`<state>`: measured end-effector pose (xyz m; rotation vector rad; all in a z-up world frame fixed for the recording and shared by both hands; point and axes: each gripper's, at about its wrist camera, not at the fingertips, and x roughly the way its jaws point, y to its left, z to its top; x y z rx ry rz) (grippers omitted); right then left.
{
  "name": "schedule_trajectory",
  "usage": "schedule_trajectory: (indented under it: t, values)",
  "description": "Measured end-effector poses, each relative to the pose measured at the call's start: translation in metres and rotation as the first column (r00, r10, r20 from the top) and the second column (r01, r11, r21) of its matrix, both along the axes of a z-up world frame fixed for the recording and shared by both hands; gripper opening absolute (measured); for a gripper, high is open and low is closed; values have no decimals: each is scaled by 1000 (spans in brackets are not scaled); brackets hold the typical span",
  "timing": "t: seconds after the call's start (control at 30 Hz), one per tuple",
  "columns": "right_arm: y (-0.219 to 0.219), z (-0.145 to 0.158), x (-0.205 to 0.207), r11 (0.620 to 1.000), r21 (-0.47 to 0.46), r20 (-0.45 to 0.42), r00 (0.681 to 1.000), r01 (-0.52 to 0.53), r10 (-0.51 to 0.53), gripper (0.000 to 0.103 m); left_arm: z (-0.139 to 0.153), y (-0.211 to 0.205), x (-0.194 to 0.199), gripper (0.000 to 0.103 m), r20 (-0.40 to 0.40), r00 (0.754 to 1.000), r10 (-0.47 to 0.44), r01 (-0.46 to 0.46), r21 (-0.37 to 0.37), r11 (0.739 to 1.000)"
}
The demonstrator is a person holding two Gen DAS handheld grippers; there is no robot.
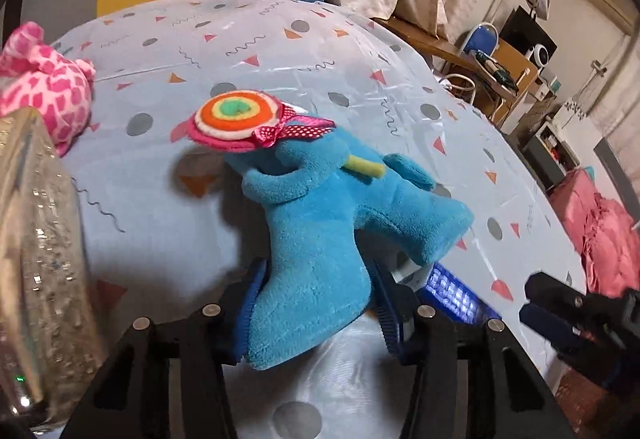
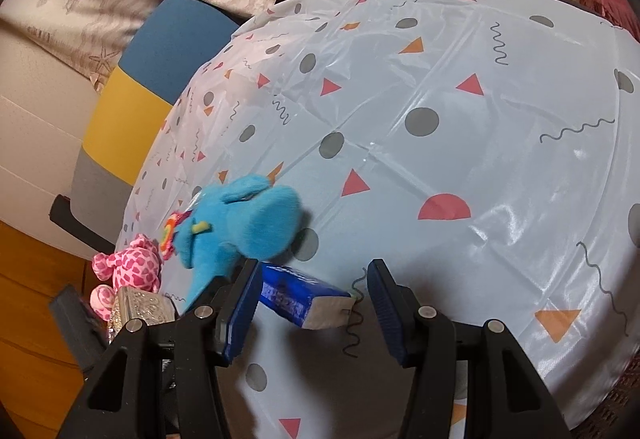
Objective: Organize soft objects
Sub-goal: 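Grasp the blue plush monster with the left tool while the right tool grasps the Tempo pack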
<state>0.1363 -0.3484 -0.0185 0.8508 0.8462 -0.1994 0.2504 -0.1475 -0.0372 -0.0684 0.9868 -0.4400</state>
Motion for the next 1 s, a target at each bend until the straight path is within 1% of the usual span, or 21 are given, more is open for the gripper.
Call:
schedule_trajectory:
  t: [0.13,0.2,0.3,0.43,0.53,0.7,0.8,0.87,1.0]
  values:
    - [-6,-5,-2,999,27,-14,1000,23,-23,55,-3,11,-11,51,-11,1000,-10,10,34,999]
    - [-7,-5,-3,999,30,-14,999,33,-33,55,-7,19,-21,51,-21,1000,-19,20,41,999]
    - [-9,-6,-4,999,27,-17,999,46,-45,55,-11,27,-42,51,-12,999,-48,48,61,997]
    - [-7,-12,1,999,42,-48,999,24,-22,55,-14,36,-68,51,-18,997,-72,73,57,996]
    - [-4,-23,5,995,100,-82,996,-10,18,55,-15,39,-90,51,-16,995,-97,98,57,994]
    - [-5,-25,3,995,100,-98,995,6,4,55,-17,44,-125,51,-16,990,-140,141,65,988]
    - [-8,-29,0,992,125,-110,994,26,-12,55,-18,56,-145,51,-28,990,-137,138,51,989]
    - [-9,-30,0,990,134,-113,993,32,-17,55,-20,64,-154,52,-32,991,-129,131,57,990]
    - [-7,-32,2,990,140,-126,992,20,-3,55,-20,82,-164,55,-38,993,-112,114,55,992]
